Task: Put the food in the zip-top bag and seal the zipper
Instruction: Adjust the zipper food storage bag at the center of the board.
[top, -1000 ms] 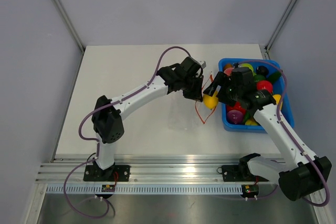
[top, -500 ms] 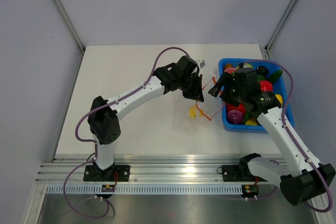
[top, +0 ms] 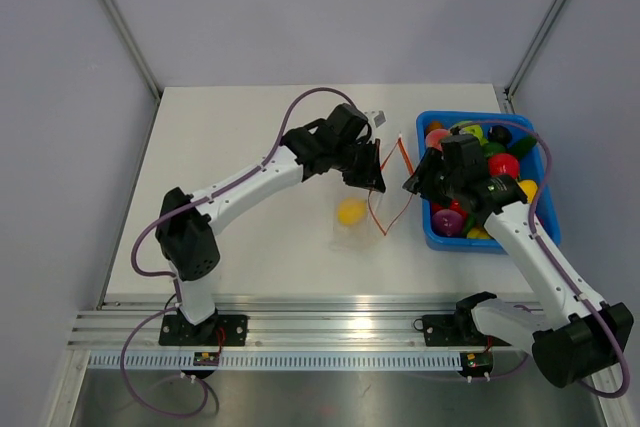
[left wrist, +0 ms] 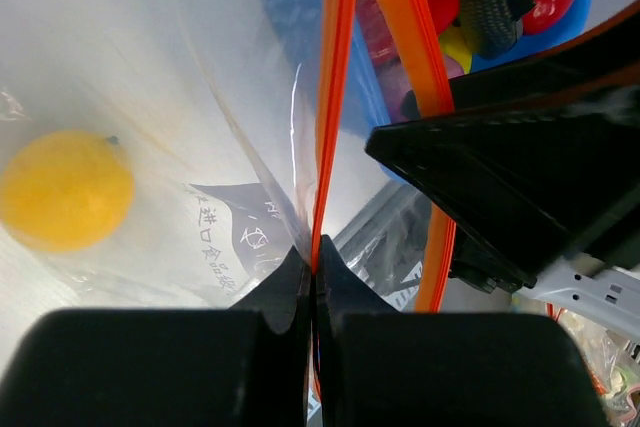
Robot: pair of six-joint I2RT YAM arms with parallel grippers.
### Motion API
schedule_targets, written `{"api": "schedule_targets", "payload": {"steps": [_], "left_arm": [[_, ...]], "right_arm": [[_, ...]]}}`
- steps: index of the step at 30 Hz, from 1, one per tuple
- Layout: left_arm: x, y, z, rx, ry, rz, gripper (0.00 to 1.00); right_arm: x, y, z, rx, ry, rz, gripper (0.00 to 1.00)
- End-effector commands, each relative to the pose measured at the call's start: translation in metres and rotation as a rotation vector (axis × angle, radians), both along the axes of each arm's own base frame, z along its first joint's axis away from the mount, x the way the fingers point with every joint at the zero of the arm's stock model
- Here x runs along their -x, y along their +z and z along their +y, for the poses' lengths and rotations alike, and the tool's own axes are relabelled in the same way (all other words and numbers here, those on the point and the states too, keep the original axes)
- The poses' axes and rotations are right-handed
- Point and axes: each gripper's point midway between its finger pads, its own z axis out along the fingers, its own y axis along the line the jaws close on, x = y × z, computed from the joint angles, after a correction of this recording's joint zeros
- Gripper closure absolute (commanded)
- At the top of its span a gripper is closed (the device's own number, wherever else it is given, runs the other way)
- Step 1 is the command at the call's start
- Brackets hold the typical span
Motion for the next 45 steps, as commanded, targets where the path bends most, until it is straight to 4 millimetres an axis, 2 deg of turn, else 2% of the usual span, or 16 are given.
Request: {"api": "schedule_targets", "payload": {"steps": [1, 2, 3, 5, 9, 14, 20, 23, 24, 26, 29, 35, 37, 41, 43, 45], "left_arm": [[0.000, 0.036, 0.003, 0.089, -0.008, -0.055, 1.00], [0.000, 0.036, 0.004, 0.087, -0.008, -0.054, 1.00], [-0.001, 0.036, 0.006, 0.082, -0.008, -0.062, 1.00], [-0.001, 0.033, 0.011, 0.055, -0.010, -0.062, 1.00], [-0.007, 0.022, 0.027, -0.069, 0.010, -0.123, 1.00], [-0.010, 0.013, 0.036, -0.158, 0.049, -0.158, 0.76], [-0.005, 0.020, 0.033, -0.190, 0.087, -0.197, 0.75], [0.002, 0.025, 0.030, -0.196, 0.087, -0.211, 0.76], [0.004, 0.026, 0.030, -0.192, 0.087, -0.210, 0.90], [0.005, 0.030, 0.030, -0.182, 0.097, -0.206, 1.00], [0.006, 0.042, 0.033, -0.172, 0.093, -0.226, 1.00], [-0.014, 0.055, 0.065, -0.220, 0.169, -0.276, 1.00], [-0.017, 0.050, 0.069, -0.239, 0.170, -0.274, 1.00], [-0.015, 0.032, 0.062, -0.253, 0.145, -0.238, 1.00], [-0.017, 0.026, 0.057, -0.248, 0.140, -0.229, 1.00], [-0.018, 0.018, 0.053, -0.260, 0.135, -0.220, 1.00]], "right_arm": [[-0.001, -0.013, 0.008, -0.009, 0.028, 0.022, 0.52], [0.000, -0.014, 0.012, -0.028, 0.048, 0.029, 0.62], [-0.002, -0.014, 0.013, -0.031, 0.045, 0.024, 0.81], [-0.004, -0.010, 0.010, -0.025, 0.030, 0.012, 0.99], [-0.012, 0.004, 0.010, -0.024, 0.012, -0.024, 1.00], [-0.016, 0.015, 0.014, -0.067, -0.009, -0.039, 1.00], [-0.016, 0.018, 0.016, -0.092, -0.030, -0.027, 1.00], [-0.016, 0.015, 0.015, -0.090, -0.040, -0.017, 1.00], [-0.016, 0.015, 0.016, -0.090, -0.039, -0.017, 1.00], [-0.017, 0.012, 0.016, -0.087, -0.045, -0.012, 1.00], [-0.019, 0.003, 0.012, -0.058, -0.053, 0.000, 1.00], [-0.021, -0.030, -0.005, 0.073, -0.077, 0.068, 1.00], [-0.020, -0.028, 0.000, 0.051, -0.053, 0.064, 0.93], [-0.018, -0.008, -0.006, 0.060, -0.060, 0.013, 0.34], [-0.015, 0.000, -0.019, 0.108, -0.098, -0.010, 0.20], [-0.007, 0.001, -0.031, 0.149, -0.132, -0.001, 0.17]]}}
